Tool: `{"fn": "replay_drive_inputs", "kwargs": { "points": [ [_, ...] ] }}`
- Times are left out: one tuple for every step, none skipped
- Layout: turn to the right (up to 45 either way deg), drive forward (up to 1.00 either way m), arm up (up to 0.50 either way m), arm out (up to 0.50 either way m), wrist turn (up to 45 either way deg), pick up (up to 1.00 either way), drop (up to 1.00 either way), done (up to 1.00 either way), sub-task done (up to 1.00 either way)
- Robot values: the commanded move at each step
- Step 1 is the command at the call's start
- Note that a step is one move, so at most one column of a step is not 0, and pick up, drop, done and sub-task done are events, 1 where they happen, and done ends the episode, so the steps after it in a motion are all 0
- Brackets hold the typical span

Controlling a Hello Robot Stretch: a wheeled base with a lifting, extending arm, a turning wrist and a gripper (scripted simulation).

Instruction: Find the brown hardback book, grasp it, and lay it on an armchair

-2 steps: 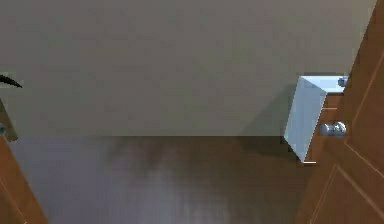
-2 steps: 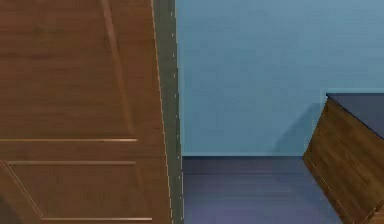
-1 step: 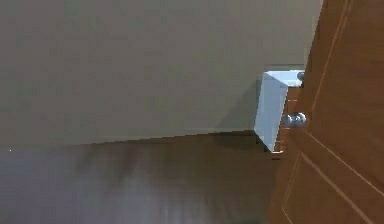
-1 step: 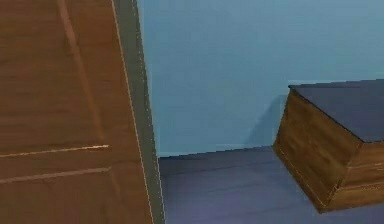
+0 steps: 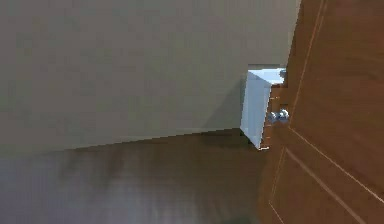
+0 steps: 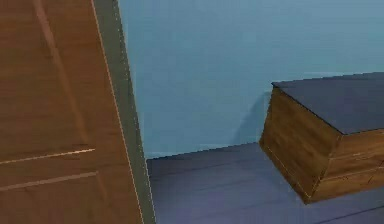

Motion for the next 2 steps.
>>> {"fn": "replay_drive_inputs", "kwargs": {
  "points": [
    [0.0,1.00,0.00,0.00,0.0,0.00,0.00,0.00,0.00],
    [-6.0,0.00,0.00,0.00,0.0,0.00,0.00,0.00,0.00]
  ]
}}
